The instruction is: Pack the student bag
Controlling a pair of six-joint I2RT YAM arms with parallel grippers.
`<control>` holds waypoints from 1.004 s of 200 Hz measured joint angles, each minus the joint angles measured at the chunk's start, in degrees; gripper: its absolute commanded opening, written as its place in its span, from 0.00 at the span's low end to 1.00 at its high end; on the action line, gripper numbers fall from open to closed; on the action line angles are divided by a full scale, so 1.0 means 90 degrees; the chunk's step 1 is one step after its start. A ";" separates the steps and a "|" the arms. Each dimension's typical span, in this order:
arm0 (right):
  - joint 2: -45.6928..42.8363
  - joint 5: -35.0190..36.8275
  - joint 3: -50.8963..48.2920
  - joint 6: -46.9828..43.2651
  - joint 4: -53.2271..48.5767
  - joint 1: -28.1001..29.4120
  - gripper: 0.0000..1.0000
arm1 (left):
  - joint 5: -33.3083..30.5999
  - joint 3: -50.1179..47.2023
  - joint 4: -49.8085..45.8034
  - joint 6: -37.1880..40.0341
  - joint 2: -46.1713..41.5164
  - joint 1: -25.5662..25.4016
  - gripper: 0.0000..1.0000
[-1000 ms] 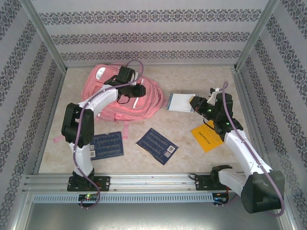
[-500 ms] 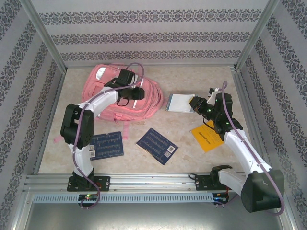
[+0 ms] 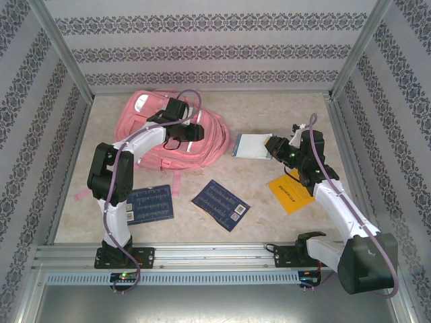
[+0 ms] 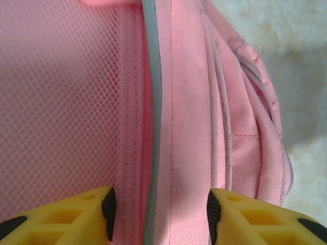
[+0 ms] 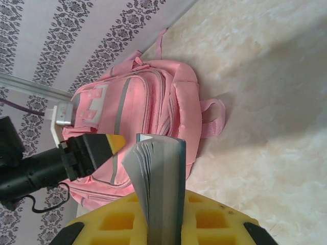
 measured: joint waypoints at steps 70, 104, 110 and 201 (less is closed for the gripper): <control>0.0192 -0.0117 -0.0070 -0.0002 0.0097 0.0041 0.00 | 0.0828 -0.0017 0.0476 -0.0420 0.0129 0.0046 0.00; 0.0073 0.0002 -0.0070 -0.0121 -0.0017 0.0041 0.00 | 0.1095 -0.0017 0.0469 -0.0432 -0.0146 0.0078 0.00; 0.0039 0.0049 -0.0070 -0.0148 -0.0053 0.0041 0.00 | 0.1156 -0.0019 0.0469 -0.0452 -0.0248 0.0102 0.00; 0.0282 -0.0039 0.0296 -0.0236 -0.0255 0.0041 0.00 | 0.3451 -0.0459 0.2062 -0.1836 -0.1676 0.0440 0.00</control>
